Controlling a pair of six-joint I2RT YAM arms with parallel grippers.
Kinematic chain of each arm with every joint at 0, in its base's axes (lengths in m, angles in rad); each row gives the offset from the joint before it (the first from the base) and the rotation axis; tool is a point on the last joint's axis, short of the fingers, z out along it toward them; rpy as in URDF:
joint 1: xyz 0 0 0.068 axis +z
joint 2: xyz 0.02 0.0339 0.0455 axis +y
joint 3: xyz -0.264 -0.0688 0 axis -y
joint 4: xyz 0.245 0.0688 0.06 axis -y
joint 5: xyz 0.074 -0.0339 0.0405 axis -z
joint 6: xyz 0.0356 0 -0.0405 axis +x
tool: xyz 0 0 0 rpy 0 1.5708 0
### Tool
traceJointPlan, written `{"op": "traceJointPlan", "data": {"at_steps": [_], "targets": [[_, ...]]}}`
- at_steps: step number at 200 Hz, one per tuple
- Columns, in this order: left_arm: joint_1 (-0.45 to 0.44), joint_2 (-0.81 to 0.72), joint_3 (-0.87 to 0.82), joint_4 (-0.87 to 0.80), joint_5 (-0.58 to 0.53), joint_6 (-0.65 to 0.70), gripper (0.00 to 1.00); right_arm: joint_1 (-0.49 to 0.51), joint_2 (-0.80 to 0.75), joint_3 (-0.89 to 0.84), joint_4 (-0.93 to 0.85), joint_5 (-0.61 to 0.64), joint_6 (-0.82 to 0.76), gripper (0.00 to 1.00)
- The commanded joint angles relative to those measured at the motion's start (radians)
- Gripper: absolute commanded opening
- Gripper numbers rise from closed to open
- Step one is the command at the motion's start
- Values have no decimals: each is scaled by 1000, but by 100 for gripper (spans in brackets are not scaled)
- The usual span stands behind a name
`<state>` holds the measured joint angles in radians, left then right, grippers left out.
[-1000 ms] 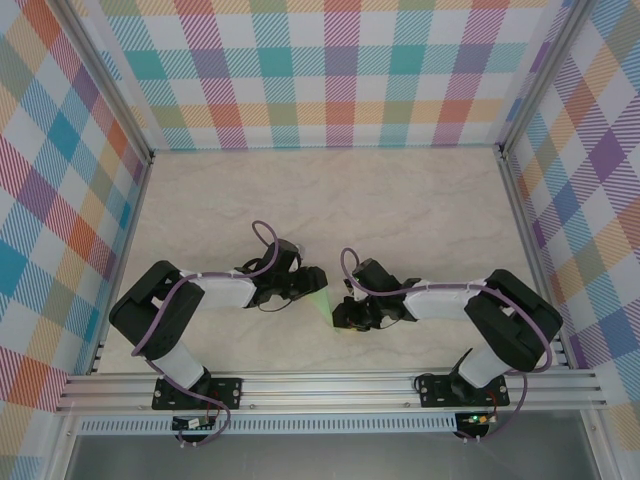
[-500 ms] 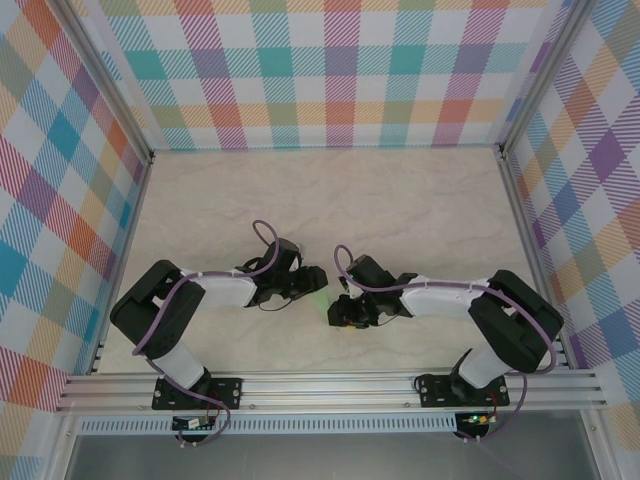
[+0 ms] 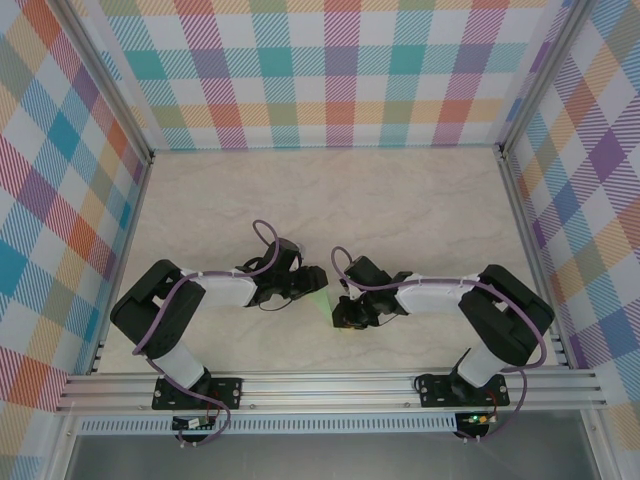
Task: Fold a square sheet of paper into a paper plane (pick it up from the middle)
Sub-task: Fold the wing for the fifth time at the center of the table.
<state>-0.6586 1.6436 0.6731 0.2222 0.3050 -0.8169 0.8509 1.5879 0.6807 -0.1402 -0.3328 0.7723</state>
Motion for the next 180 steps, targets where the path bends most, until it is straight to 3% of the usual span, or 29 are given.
{"op": "traceJointPlan", "data": {"at_steps": [1,34,94,148,180], "targets": [[-1,46,11,-36,-18,28,49,10,36,-15,-27,26,3,16],[-1,49,11,-37,-17,28,49,20,45,-22,-17,3,1,16],[-1,43,8,-47,-29,23,49,48,85,-13,-115,74,0,11],[-1,45,7,-60,-32,28,49,31,-139,-29,-84,110,14,20],[-1,52,10,-56,-30,28,48,9,-169,-9,8,29,21,13]]}}
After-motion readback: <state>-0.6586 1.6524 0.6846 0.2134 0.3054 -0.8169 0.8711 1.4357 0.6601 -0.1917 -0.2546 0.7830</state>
